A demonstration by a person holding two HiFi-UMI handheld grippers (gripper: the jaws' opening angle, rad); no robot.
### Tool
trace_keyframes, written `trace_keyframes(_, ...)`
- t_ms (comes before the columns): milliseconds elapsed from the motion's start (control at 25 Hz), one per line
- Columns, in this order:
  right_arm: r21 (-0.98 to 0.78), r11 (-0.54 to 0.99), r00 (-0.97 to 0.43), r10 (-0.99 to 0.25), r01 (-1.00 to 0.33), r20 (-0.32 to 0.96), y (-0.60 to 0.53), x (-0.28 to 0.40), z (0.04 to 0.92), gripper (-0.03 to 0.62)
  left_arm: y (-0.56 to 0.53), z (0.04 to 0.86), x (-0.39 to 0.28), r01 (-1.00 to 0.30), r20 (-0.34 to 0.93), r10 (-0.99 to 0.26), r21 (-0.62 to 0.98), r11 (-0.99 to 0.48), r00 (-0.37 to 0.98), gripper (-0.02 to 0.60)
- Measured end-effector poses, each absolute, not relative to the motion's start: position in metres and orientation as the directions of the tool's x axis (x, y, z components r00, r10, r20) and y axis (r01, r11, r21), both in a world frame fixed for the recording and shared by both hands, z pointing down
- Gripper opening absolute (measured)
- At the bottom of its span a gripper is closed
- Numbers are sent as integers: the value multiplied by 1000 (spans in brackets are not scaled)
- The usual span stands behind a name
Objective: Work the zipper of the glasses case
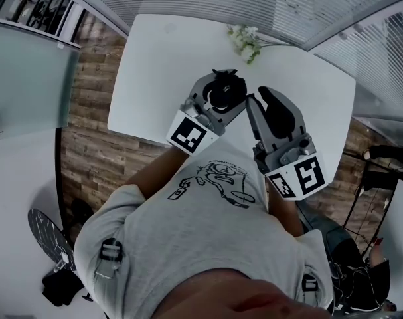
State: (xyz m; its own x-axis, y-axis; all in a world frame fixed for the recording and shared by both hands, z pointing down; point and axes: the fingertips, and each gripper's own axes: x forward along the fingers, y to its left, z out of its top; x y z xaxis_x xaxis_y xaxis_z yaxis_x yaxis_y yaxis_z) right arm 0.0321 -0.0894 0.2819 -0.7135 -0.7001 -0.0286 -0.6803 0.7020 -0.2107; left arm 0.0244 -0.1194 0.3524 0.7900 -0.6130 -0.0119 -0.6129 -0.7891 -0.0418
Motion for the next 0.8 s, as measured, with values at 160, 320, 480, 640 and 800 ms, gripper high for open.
trace_keyframes(160,-217,711,-725,-688,-669,-21,-88,24,285,121,-117,354,29,-607,-19,-607,-72,-792,794,245)
trace_keyframes(320,-223,715,-730,-683,-663,-21,-88,21,285,138,-116,355,36,-599,-17,-601,-116,-792,799,245)
trace_keyframes(480,-227,718,-735,-678,-658,-16,-87,19,288,138,-114,360,41,-591,-6,-597,-155,-792,802,245)
trace_keyframes(640,-225,717,-734,-679,-660,-8,-86,16,292,125,-114,363,44,-589,-5,-598,-179,-788,802,245)
trace_keyframes(800,-209,710,-726,-688,-672,-2,-83,17,292,101,-112,365,46,-593,9,-605,-183,-784,796,245)
